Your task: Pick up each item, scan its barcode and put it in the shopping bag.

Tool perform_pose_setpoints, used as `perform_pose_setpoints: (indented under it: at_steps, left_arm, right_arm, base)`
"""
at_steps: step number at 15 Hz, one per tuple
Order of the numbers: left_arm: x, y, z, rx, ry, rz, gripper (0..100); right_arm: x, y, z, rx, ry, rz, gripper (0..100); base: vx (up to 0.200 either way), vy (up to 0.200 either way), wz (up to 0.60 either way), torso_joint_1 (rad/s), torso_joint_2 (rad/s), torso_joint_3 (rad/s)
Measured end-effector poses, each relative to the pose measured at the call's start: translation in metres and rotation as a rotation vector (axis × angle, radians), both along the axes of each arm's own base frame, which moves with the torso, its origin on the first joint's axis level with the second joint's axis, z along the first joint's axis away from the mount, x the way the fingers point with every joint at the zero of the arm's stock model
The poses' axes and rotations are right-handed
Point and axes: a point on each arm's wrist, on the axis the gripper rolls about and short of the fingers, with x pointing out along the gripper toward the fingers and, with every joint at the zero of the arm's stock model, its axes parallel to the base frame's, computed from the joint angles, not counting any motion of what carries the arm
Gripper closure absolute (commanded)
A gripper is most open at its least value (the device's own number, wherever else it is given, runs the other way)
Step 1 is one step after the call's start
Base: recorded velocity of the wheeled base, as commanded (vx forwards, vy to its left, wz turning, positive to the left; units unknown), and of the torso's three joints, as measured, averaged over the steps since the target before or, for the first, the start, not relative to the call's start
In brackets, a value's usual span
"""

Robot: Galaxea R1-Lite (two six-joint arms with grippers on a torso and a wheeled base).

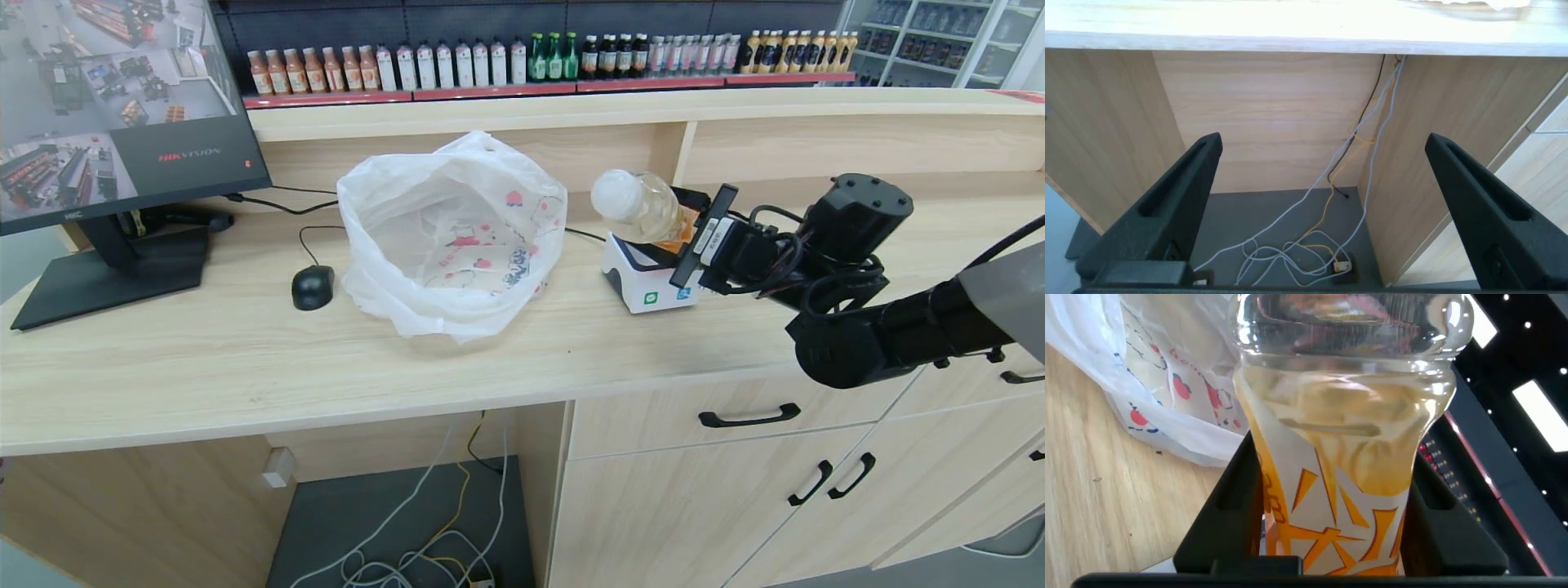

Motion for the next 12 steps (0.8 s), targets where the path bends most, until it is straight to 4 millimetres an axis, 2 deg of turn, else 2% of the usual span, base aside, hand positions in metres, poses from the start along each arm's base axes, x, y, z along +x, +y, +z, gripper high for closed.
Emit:
perform_pose_setpoints:
  at_steps: [12]
  left_arm:
    - [0.0000, 0.0000, 0.0000, 0.000, 0.000, 0.000, 0]
  right_arm:
    - [0.0105, 0.0028, -0.0041, 0.004, -0.002, -0.001, 100]
  base:
    - [0.000, 0.000, 0.00, 0.000, 0.00, 0.000]
